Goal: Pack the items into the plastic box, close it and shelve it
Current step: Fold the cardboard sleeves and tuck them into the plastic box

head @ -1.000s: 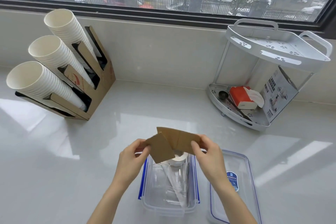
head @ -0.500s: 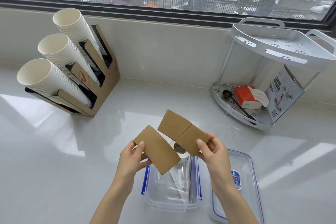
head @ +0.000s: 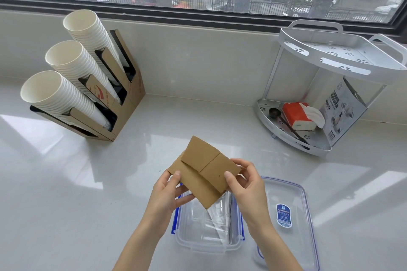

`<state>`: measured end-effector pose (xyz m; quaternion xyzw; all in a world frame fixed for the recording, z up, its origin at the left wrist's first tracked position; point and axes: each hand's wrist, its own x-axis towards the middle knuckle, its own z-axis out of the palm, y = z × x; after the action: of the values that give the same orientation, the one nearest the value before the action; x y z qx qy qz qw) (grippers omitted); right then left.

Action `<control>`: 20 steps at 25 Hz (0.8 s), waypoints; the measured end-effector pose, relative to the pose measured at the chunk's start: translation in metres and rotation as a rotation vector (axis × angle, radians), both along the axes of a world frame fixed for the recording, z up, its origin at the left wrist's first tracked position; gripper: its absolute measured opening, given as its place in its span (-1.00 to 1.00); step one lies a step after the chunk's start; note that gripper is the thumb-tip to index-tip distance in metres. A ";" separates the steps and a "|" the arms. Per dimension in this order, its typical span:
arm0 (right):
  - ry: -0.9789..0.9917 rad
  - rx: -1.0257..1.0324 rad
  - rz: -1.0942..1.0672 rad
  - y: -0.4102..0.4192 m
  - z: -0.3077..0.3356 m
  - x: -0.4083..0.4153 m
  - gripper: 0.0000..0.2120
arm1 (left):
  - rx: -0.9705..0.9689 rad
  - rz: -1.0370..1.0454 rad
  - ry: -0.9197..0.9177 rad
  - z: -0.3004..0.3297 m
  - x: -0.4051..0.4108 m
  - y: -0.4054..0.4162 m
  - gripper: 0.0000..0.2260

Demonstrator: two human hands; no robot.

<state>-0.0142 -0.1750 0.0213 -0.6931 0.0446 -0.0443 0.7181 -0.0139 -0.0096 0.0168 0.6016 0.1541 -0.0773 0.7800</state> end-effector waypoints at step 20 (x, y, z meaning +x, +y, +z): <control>0.154 -0.305 0.244 0.008 -0.005 -0.004 -0.89 | 0.155 -0.202 -0.034 -0.003 -0.003 -0.005 -0.85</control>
<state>-0.0177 -0.1666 0.0164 -0.7954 0.0081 0.0898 0.5993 -0.0171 -0.0150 0.0134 0.6736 0.0851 -0.1332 0.7220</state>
